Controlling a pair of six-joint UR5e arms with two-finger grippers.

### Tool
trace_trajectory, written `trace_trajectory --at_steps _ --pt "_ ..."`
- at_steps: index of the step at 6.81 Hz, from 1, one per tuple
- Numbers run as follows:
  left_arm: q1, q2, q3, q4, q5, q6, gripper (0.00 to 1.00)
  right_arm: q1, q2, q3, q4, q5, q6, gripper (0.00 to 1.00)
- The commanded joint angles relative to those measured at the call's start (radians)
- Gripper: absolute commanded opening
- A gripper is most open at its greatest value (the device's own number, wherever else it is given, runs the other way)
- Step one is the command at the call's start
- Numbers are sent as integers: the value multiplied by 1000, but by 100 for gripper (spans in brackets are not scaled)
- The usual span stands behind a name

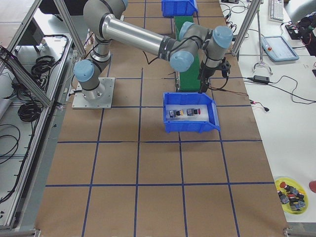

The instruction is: Transport two buttons from left to right

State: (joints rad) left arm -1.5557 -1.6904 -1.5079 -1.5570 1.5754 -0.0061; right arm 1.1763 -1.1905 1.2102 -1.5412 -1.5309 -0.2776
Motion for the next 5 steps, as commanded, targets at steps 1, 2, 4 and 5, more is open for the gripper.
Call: trace_trajectory --at_steps 1,2,4,5 --pt "0 0 0 0 0 0 100 84 -175 9 33 122 118 100" --pt "0 0 0 0 0 0 100 142 -229 67 35 114 69 100" --pt "0 0 0 0 0 0 100 300 -265 232 33 103 61 100" --pt "0 0 0 0 0 0 100 319 -329 317 18 98 69 100"
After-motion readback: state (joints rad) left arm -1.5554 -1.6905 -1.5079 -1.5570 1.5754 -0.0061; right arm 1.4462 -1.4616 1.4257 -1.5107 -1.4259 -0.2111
